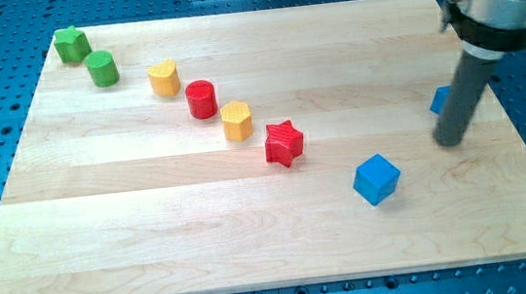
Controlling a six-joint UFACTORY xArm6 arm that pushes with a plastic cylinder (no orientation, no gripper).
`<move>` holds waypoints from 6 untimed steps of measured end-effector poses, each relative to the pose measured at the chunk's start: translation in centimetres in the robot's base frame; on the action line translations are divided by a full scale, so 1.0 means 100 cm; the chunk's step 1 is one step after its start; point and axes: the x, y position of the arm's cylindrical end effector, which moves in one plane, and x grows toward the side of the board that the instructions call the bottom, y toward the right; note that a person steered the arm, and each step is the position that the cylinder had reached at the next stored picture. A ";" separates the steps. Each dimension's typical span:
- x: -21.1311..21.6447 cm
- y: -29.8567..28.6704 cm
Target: Point your hand to the top right of the cube
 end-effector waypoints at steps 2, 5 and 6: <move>-0.079 -0.011; 0.003 -0.052; -0.002 -0.064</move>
